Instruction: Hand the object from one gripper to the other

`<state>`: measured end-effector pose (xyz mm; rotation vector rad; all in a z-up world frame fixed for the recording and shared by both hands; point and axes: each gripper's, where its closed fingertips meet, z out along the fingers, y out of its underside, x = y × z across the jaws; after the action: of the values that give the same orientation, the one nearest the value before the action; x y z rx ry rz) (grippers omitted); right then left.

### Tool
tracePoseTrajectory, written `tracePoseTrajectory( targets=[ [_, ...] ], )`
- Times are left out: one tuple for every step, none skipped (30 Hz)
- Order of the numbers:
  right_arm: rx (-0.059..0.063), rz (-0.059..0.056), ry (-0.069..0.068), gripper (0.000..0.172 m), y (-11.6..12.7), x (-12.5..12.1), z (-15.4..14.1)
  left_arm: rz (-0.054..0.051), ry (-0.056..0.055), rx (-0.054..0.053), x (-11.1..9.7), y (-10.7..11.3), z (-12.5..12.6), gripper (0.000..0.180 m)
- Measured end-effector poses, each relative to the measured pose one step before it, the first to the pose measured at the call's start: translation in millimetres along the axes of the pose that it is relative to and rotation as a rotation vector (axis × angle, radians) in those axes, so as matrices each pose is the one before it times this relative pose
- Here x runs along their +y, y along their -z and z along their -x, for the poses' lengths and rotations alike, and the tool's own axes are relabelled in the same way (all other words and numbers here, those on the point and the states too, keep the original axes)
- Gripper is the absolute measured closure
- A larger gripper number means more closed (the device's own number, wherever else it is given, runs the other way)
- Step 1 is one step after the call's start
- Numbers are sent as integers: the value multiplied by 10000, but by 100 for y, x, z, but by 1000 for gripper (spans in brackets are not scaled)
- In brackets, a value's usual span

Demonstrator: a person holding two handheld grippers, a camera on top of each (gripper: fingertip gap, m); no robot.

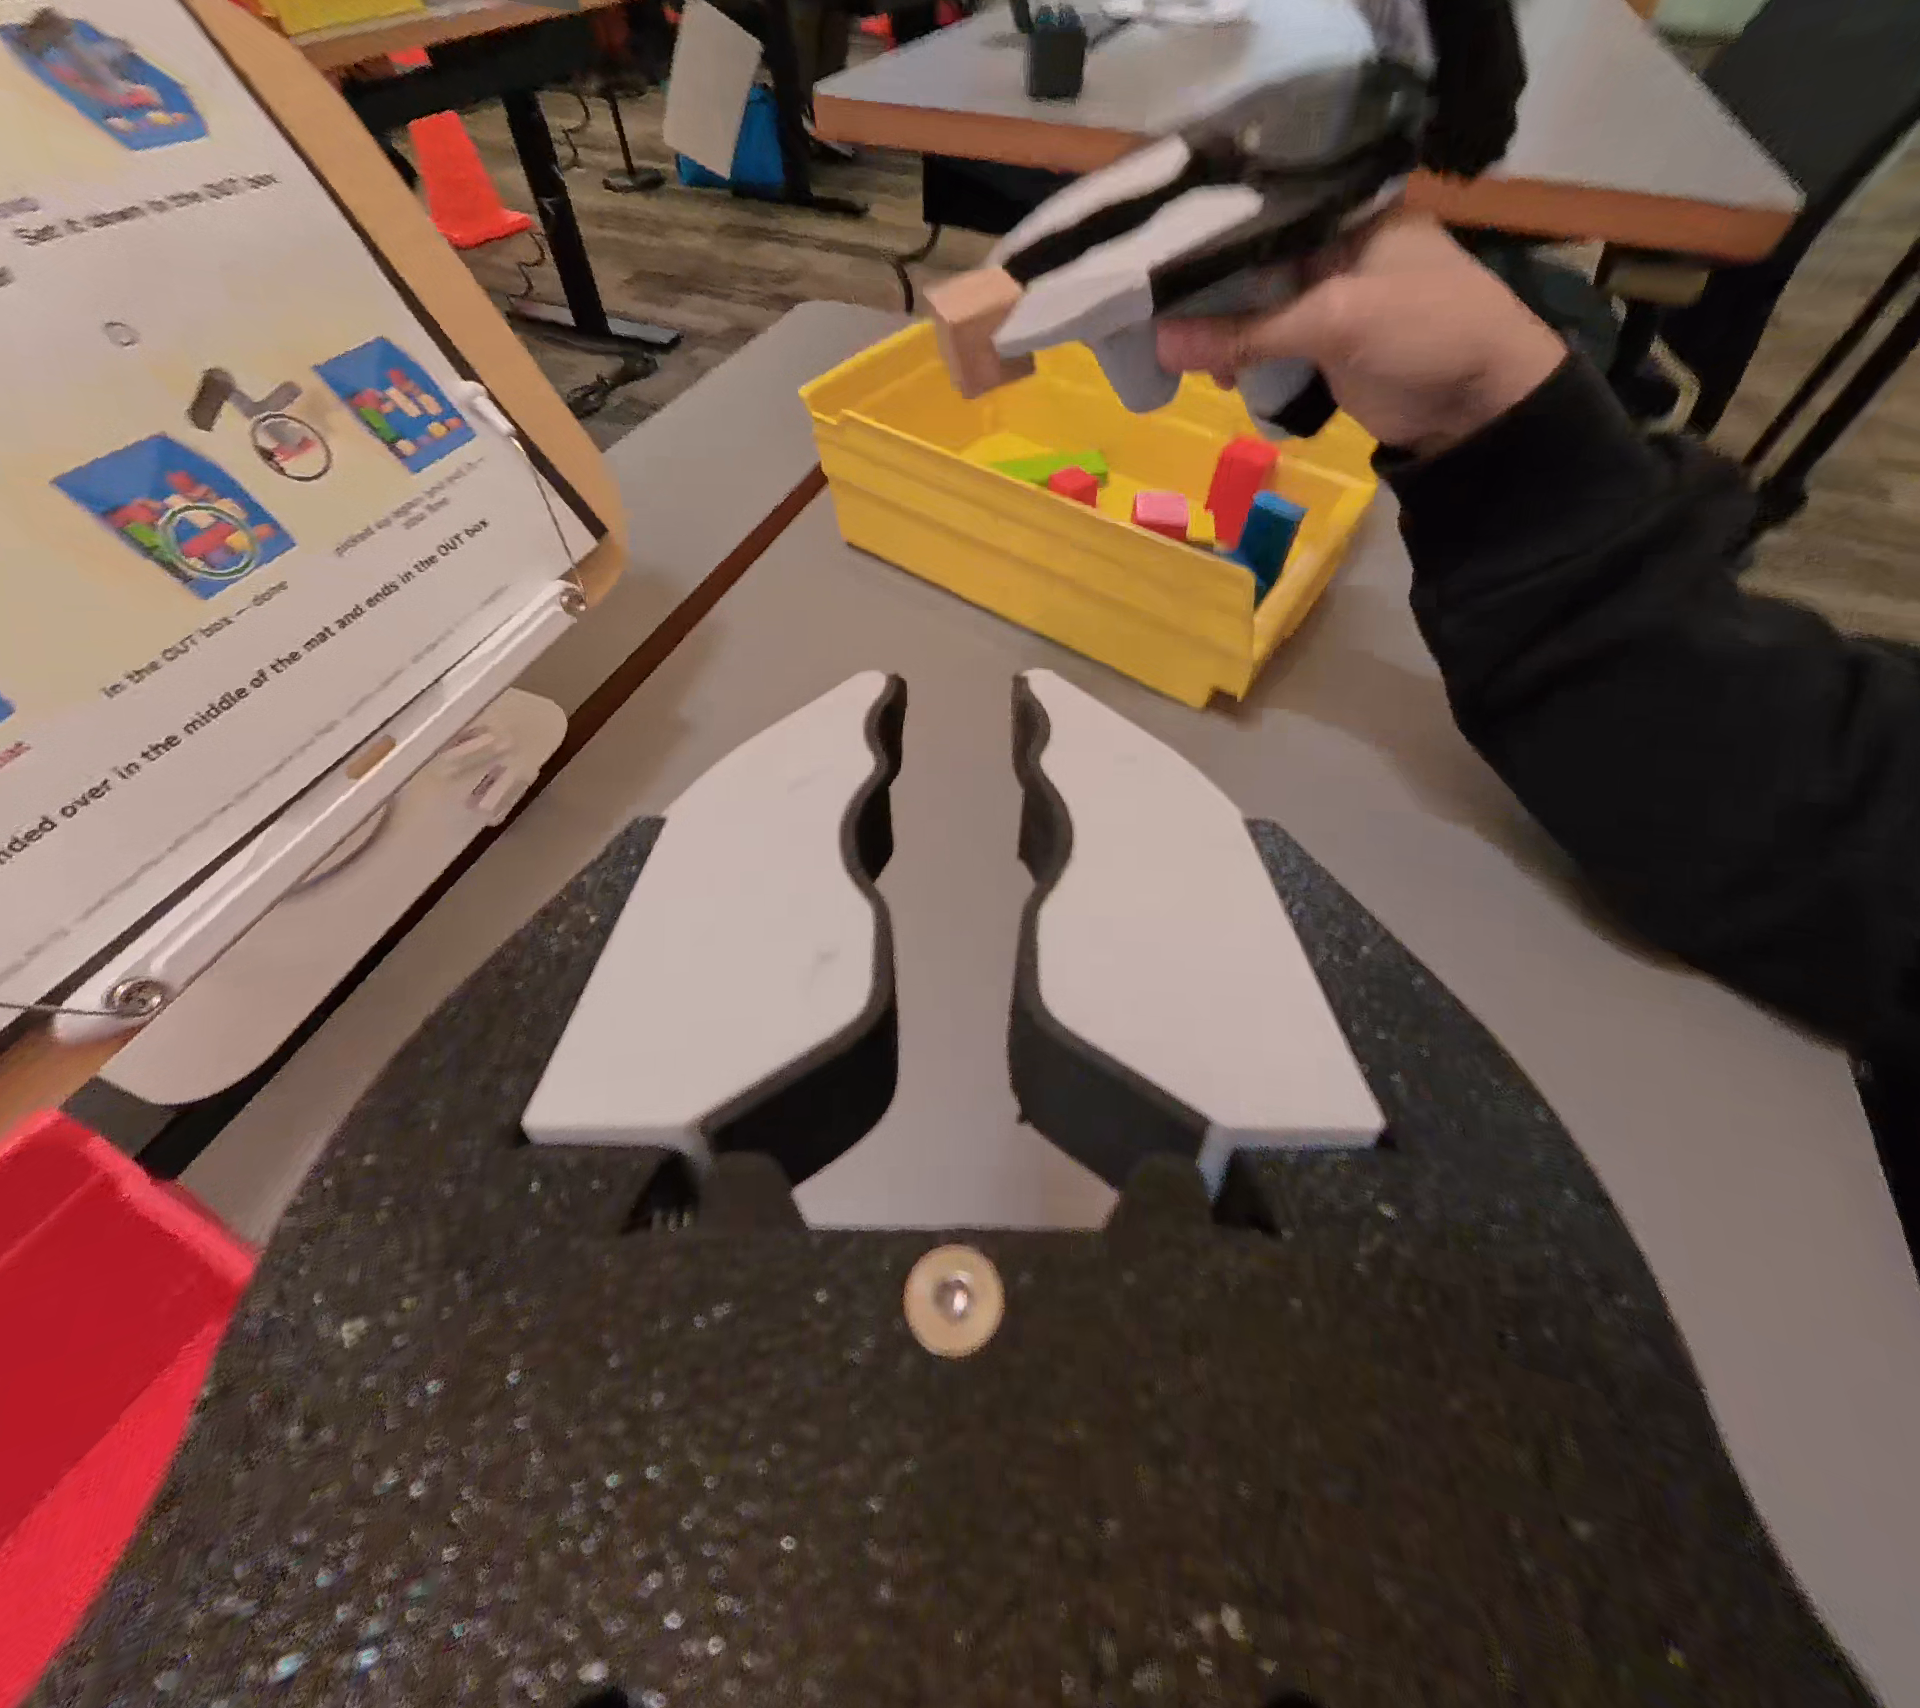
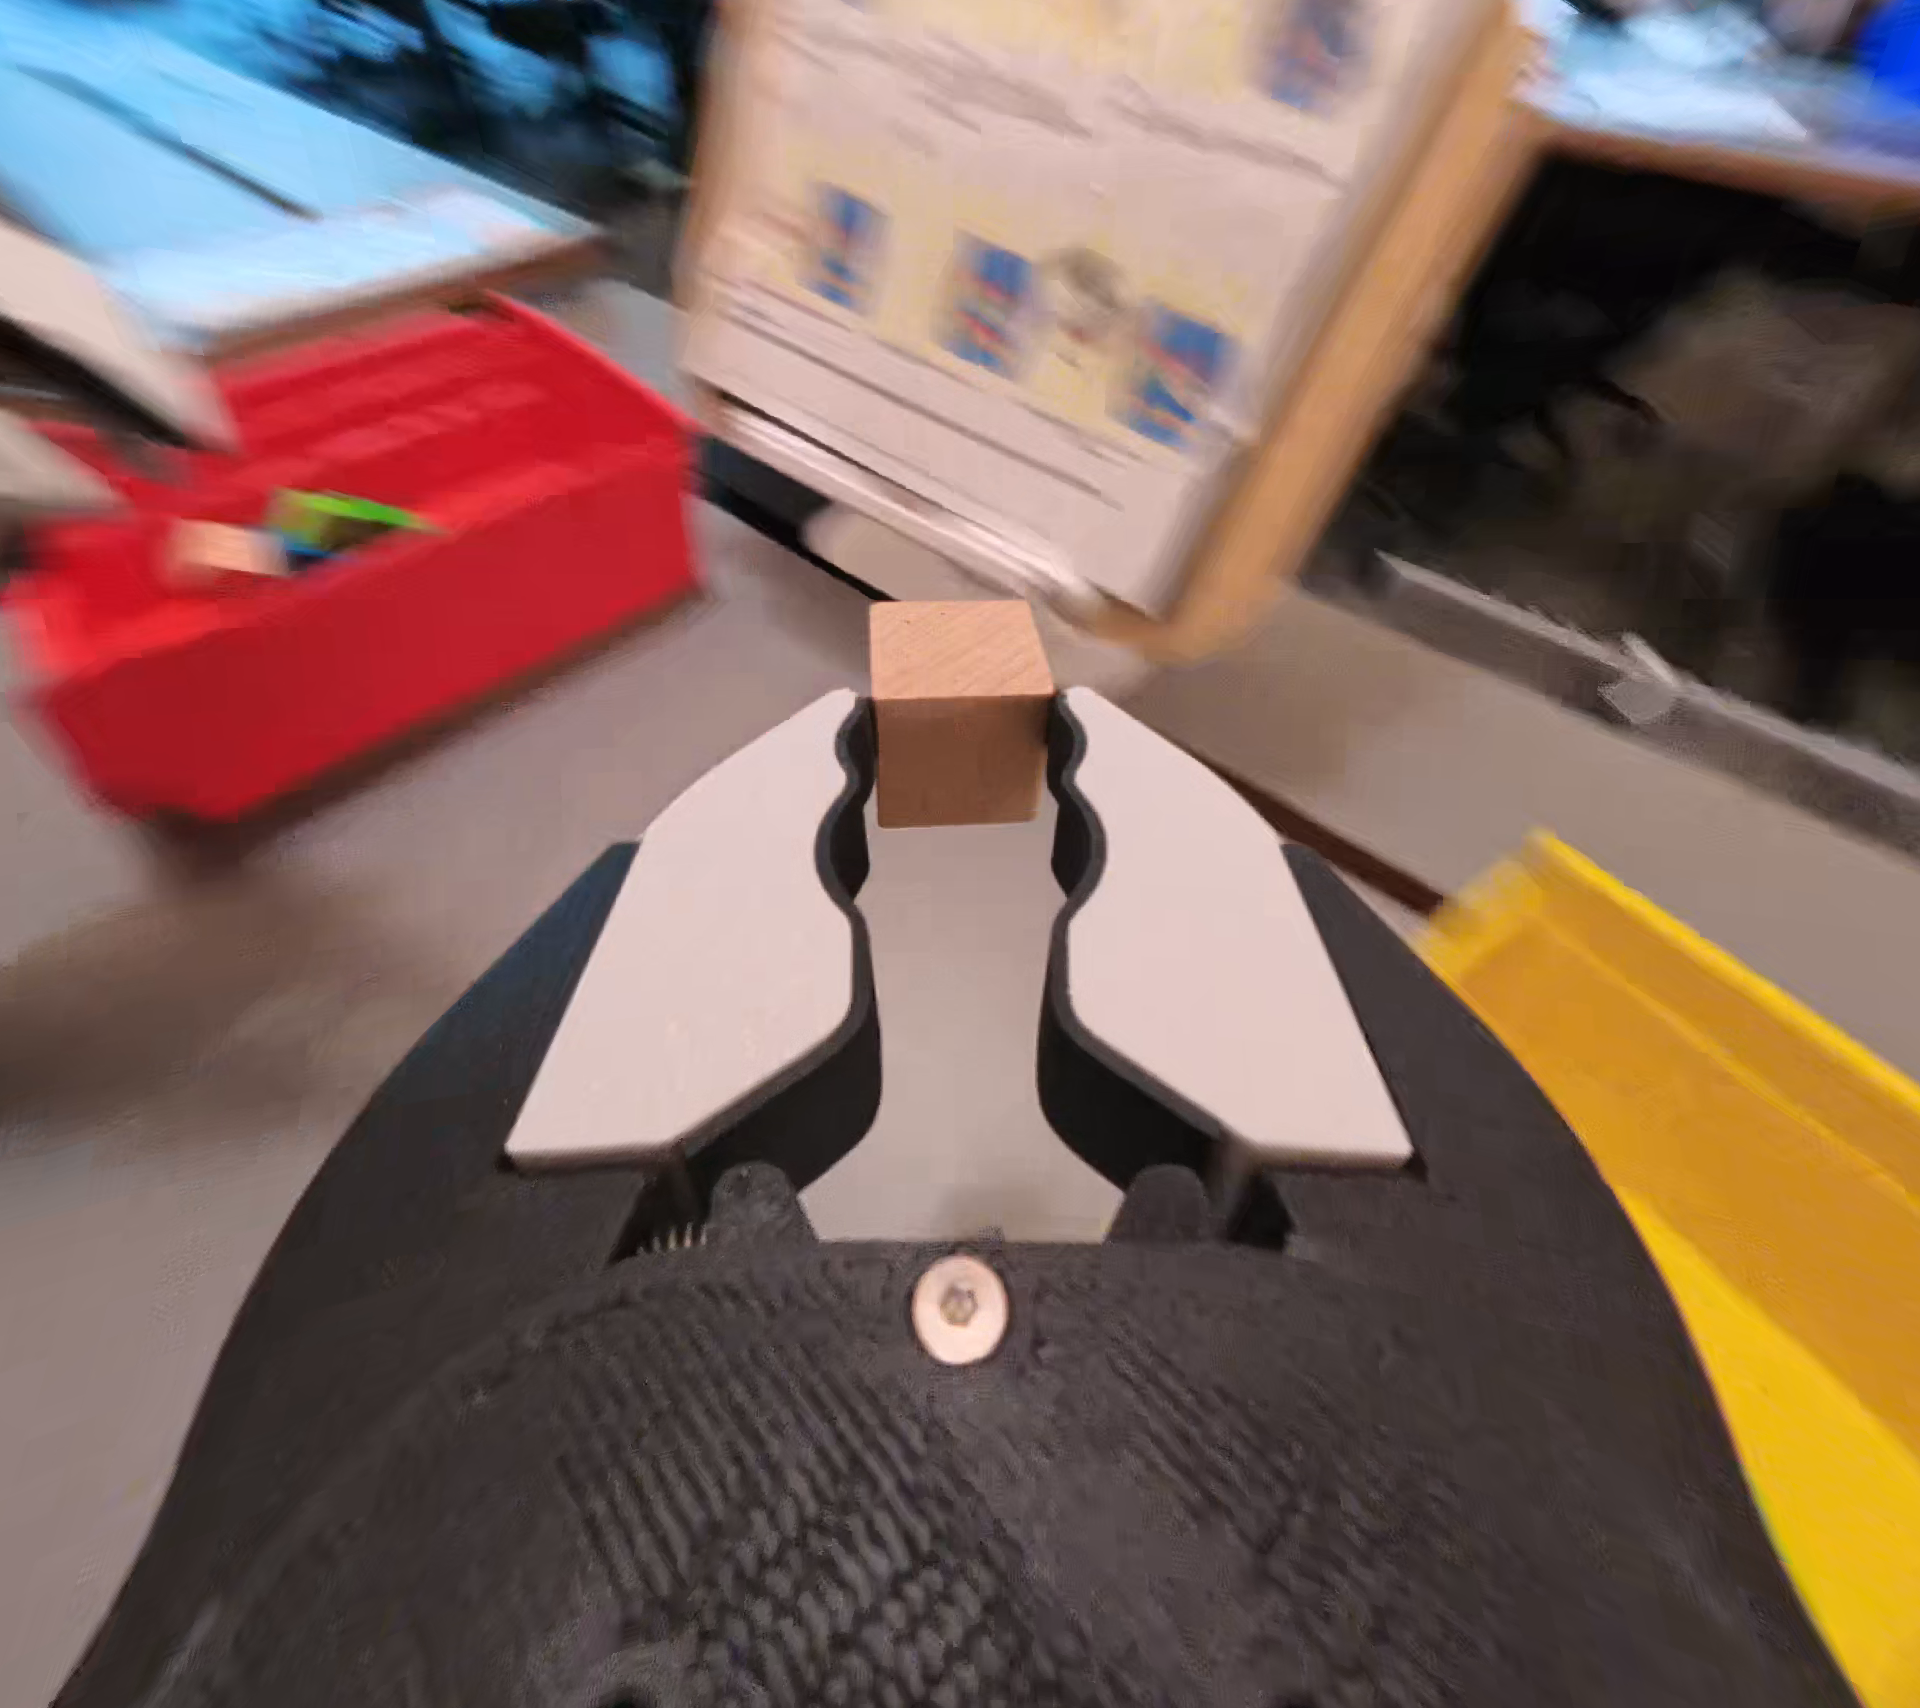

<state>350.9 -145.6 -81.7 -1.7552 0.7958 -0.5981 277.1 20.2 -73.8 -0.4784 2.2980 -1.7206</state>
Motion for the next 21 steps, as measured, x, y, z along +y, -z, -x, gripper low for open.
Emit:
tracePoseTrajectory(
  targets=[
    [1154,759,-304,139,1026,1979,-3037,-321,255,-51,-353,132,272,160],
    [931,678,-279,139,724,1885,-2715,-334,183,-18,-354,139,228,156],
    [610,491,-304,139,413,1642,-2204,-333,63,-23,-323,144,218,153],
    [342,294,-343,139,116,1313,-1711,-301,12,-146,-279,123,342,153],
    [78,245,-352,139,-159,1149,-1140,-221,1,-278,-133,110,500,153],
    [-59,357,-326,139,-377,1173,-720,-215,-75,-270,-96,59,472,153],
    [18,332,-202,139,-536,986,-589,-238,-194,-165,-102,-2,288,153],
    [29,354,-107,139,-585,900,-348,-216,-289,-98,-13,-55,139,153],
    [-7,391,-110,139,-552,791,-93,-172,-312,-219,79,-70,219,152],
    [-47,226,-119,139,-467,427,112,-122,-360,-436,191,-67,435,150],
    [-75,76,-29,139,-386,122,203,-53,-440,-624,327,-56,647,146],
    [37,77,31,139,-314,79,27,-42,-461,-688,343,-46,619,142],
    [144,171,68,139,-249,218,-136,-135,-477,-527,217,-36,275,142],
    [168,203,131,139,-205,269,-188,-187,-551,-229,102,-19,-147,143],
    [102,181,184,139,-194,246,-95,1,-398,79,182,-115,-466,144],
    [-4,131,189,139,-145,174,53,304,-49,256,421,-235,-569,144],
    [65,39,74,133,-26,24,-30,465,250,280,459,-267,-449,147],
    [236,-16,9,120,107,-132,-250,382,478,211,138,-204,-222,155],
    [255,-105,155,111,250,-334,-244,137,564,311,-271,-39,-295,157],
    [186,-201,273,108,368,-435,-100,-119,537,353,-594,133,-358,161],
    [151,-255,216,103,458,-541,-22,-237,429,88,-669,299,-17,170]
  ],
)
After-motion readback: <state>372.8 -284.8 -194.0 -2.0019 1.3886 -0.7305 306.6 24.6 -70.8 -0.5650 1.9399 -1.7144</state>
